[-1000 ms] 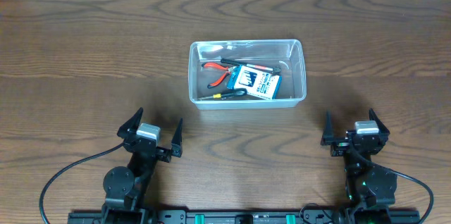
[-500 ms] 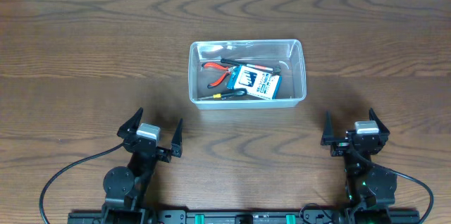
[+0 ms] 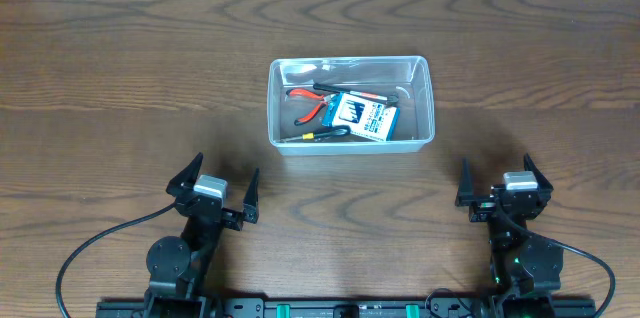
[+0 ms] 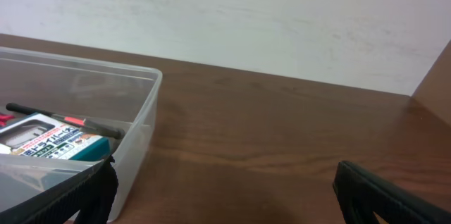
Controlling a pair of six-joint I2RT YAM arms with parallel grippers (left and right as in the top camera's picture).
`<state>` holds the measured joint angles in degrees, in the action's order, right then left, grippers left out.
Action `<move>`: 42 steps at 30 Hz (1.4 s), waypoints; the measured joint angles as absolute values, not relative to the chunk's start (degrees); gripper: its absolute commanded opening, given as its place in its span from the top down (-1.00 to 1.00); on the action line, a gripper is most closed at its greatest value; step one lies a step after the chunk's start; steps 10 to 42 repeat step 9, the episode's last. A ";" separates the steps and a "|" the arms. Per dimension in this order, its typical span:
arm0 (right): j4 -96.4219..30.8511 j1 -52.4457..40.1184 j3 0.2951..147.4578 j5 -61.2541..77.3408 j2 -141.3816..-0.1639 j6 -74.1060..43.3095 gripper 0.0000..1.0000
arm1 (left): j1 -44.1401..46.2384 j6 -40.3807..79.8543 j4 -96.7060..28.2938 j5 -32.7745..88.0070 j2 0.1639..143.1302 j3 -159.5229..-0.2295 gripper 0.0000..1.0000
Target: Pack container
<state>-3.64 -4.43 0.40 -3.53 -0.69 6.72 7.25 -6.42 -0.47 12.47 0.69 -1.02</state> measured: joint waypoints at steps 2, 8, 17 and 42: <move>-3.64 -4.43 0.40 -3.53 -0.69 6.72 -0.99 | 7.25 -6.42 -0.47 12.47 0.67 -1.02 -0.96; -3.64 -4.43 0.40 -3.53 -0.69 6.72 -0.98 | 7.25 -6.42 -0.47 12.47 0.67 -1.02 -0.96; -3.64 -4.43 0.40 -3.53 -0.69 6.72 -0.99 | 7.25 -6.42 -0.47 12.47 0.67 -1.02 -0.96; -3.64 -4.43 0.40 -3.53 -0.69 6.72 -0.99 | 7.25 -6.42 -0.47 12.47 0.67 -1.02 -0.96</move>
